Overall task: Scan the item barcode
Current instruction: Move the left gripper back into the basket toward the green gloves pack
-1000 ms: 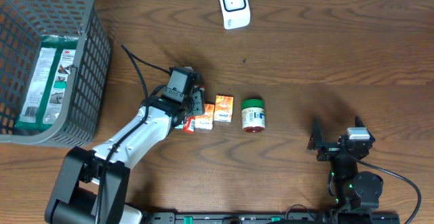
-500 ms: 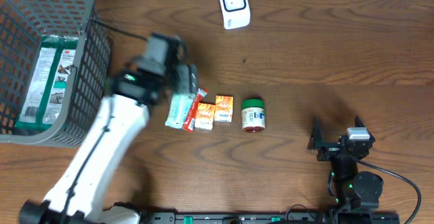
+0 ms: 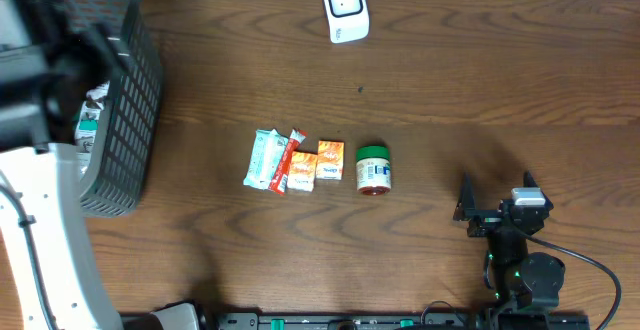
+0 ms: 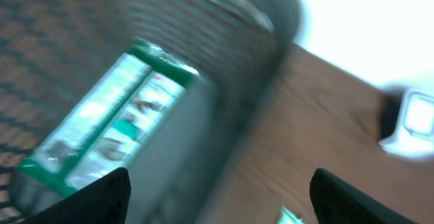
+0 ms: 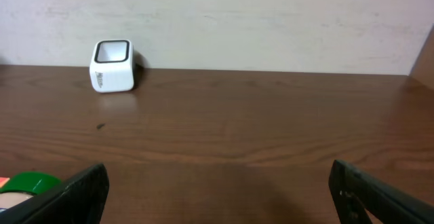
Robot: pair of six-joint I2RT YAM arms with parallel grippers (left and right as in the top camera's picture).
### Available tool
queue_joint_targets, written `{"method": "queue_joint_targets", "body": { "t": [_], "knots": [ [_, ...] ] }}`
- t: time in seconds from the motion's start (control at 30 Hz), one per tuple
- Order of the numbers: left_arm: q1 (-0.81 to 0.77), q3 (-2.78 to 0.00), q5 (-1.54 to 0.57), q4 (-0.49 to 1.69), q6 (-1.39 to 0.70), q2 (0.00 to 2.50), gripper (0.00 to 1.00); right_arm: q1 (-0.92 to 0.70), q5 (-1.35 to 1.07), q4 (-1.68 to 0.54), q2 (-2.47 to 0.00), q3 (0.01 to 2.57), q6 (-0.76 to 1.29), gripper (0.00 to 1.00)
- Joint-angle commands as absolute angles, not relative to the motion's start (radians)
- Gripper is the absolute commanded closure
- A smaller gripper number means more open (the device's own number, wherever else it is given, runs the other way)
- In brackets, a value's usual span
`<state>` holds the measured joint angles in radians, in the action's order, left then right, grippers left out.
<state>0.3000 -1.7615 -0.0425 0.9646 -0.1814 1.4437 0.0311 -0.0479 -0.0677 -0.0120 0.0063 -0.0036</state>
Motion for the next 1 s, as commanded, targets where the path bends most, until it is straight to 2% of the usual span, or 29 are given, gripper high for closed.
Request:
{"method": "queue_joint_targets", "body": {
  "t": [0.0, 0.27, 0.63, 0.77, 0.97],
  "knots": [
    [0.4, -1.771, -0.032, 0.926, -0.163, 1.484, 0.14, 0.018, -0.042, -0.072, -0.007, 0.005, 0.003, 0.01],
    [0.505, -1.771, -0.033, 0.891, -0.027, 1.67, 0.14, 0.018, -0.042, -0.072, -0.007, 0.005, 0.003, 0.01],
    [0.508, -1.771, -0.023, 0.858, 0.196, 1.981, 0.14, 0.018, -0.042, -0.072, -0.007, 0.005, 0.003, 0.01],
    [0.508, -1.771, 0.097, 0.826, 0.215, 2.051, 0.11, 0.018, -0.043, -0.072, -0.007, 0.006, 0.003, 0.01],
    [0.508, -1.771, 0.098, 0.82, 0.255, 2.14, 0.11, 0.018, -0.042, -0.072, -0.007, 0.005, 0.003, 0.01]
  ]
}}
